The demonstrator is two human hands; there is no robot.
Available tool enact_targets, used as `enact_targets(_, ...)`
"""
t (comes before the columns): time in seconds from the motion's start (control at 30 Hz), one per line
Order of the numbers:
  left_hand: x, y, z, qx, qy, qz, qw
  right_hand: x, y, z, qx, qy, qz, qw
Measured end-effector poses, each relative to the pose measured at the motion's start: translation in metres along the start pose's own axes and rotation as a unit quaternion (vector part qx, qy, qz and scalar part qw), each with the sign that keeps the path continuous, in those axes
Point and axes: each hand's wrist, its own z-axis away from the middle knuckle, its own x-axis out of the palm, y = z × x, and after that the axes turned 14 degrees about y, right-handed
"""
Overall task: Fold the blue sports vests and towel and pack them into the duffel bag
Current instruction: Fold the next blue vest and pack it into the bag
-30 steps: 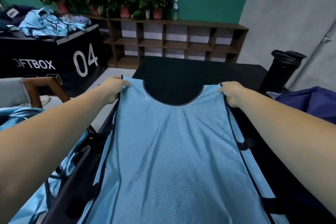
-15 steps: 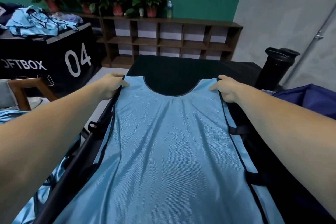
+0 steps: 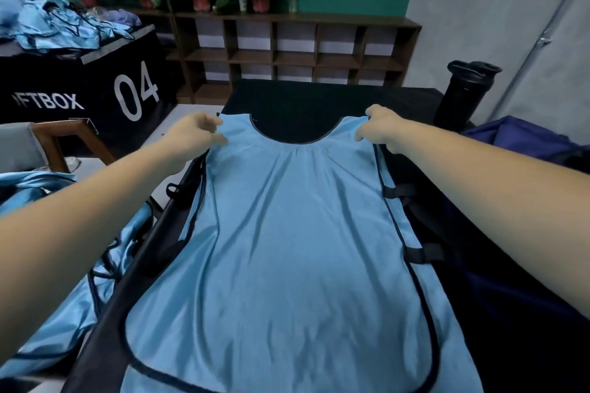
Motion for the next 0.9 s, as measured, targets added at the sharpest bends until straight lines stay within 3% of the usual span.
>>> enact_targets(0.47,-0.006,0.061,0.203,0.163,-0.146,-0.063,0.974,-0.051,0.036,0.196,-0.124,-0.046,-0.044,0.990)
enact_targets(0.77,0.009,0.078,0.306,0.295,-0.239,-0.115,0.918,-0.078,0.092,0.275,-0.204,-0.062,0.125,0.969)
enact_targets(0.9,0.032,0.064,0.337,0.364,-0.265,-0.108,0.886,-0.086,0.114,0.295,-0.213,-0.080,0.142,0.963)
